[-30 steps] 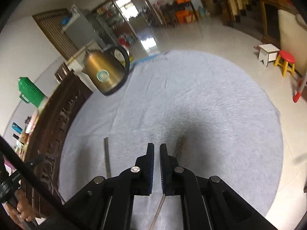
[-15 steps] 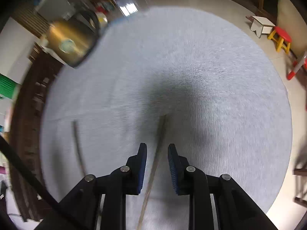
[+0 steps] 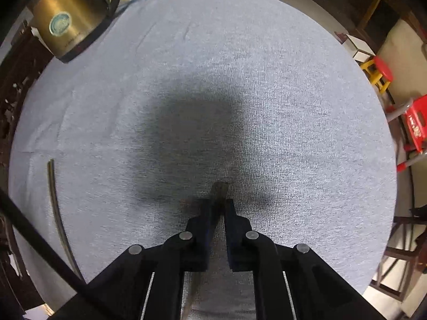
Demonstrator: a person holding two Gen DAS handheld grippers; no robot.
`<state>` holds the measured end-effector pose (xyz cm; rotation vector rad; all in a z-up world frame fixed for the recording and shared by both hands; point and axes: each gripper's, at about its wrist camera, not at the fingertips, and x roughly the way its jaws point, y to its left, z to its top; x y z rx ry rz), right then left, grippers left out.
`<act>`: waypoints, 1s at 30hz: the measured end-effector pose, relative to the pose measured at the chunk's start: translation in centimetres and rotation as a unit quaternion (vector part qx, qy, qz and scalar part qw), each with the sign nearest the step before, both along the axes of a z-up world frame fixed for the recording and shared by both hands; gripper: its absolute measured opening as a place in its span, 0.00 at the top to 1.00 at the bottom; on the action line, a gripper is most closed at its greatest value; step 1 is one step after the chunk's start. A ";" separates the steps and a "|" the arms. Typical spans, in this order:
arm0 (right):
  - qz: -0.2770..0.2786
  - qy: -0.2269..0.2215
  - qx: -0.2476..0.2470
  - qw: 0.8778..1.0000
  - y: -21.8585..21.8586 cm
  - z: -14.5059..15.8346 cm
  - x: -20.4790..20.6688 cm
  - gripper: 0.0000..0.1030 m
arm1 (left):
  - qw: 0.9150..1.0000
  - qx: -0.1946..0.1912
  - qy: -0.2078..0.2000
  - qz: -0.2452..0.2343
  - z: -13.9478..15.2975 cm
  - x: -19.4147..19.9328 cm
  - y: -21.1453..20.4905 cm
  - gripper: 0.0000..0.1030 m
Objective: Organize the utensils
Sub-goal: 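Lift the held chopsticks with both grippers and carry them to the gray cup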
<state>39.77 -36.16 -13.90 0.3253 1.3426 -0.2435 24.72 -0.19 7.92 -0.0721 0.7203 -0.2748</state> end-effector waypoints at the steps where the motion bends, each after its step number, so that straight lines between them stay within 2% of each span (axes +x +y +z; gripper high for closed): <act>1: -0.004 -0.007 0.009 1.000 -0.3 0.0 -0.3 0.93 | 1.000 0.001 -0.002 0.000 0.1 -0.3 0.0 0.95; 5: -0.027 -0.057 0.040 0.997 -1.5 1.5 -3.2 0.94 | 1.000 0.000 -0.011 0.001 0.8 -1.8 0.1 0.95; 10: -0.052 -0.145 0.060 0.986 -2.8 5.5 -8.4 0.94 | 0.999 -0.007 -0.038 0.004 2.4 -3.9 0.3 0.95; 16: -0.080 -0.252 0.047 0.963 -3.9 11.1 -14.8 0.94 | 0.996 -0.031 -0.081 -0.003 4.4 -7.1 0.3 0.95; 19: -0.092 -0.305 0.043 0.947 -3.8 13.8 -18.7 0.94 | 0.994 -0.042 -0.104 -0.008 5.2 -8.6 0.1 0.95; 25: -0.090 -0.370 0.034 0.924 -1.7 17.2 -23.2 0.94 | 0.987 -0.071 -0.144 -0.020 6.3 -10.7 -0.3 0.95; 30: -0.073 -0.409 0.023 0.909 -0.2 20.3 -26.3 0.94 | 0.986 -0.086 -0.143 -0.020 6.5 -11.0 -0.8 0.95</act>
